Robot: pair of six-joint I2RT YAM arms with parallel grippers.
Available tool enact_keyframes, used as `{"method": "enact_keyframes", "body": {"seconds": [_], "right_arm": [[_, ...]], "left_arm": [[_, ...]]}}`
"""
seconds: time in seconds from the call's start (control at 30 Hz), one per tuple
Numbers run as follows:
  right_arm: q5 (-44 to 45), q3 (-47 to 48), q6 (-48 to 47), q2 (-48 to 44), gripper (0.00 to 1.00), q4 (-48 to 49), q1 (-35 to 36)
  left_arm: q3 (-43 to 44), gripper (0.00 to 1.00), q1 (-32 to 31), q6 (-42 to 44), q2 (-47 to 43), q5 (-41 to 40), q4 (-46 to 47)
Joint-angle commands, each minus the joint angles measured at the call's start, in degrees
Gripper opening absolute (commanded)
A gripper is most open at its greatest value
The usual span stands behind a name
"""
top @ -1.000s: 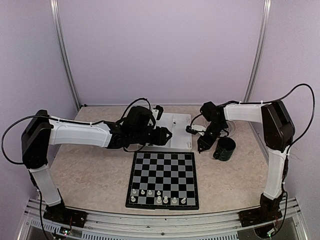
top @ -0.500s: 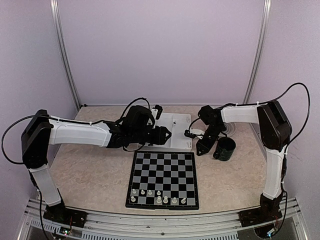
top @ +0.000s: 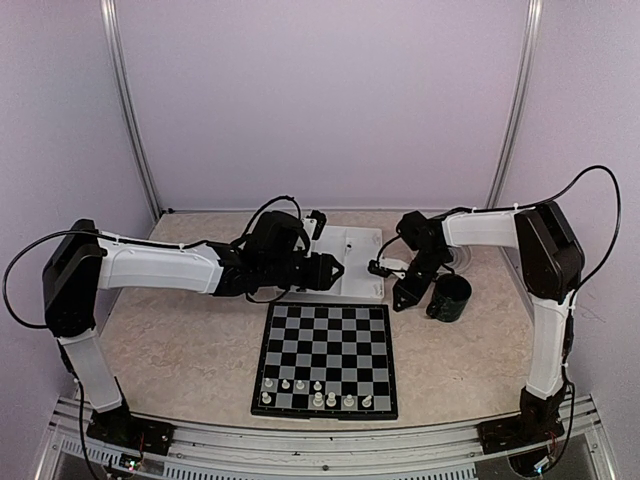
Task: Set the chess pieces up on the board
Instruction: Pick up the pawn from the center of the board.
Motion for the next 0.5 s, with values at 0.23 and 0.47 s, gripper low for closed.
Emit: {"method": "enact_keyframes", "body": {"seconds": [0.23, 0.47], "right_arm": [[-43.37, 3.76, 11.11, -11.47, 0.05, 5.35, -9.76], [-65.19, -7.70, 50.58, -12.57, 0.04, 44.42, -9.88]], "left_arm": [[-6.98, 0.55, -5.94, 9.82, -3.34, -10.99, 22.22], [-6.90, 0.56, -13.76, 35.05, 1.09, -34.70, 45.27]]}}
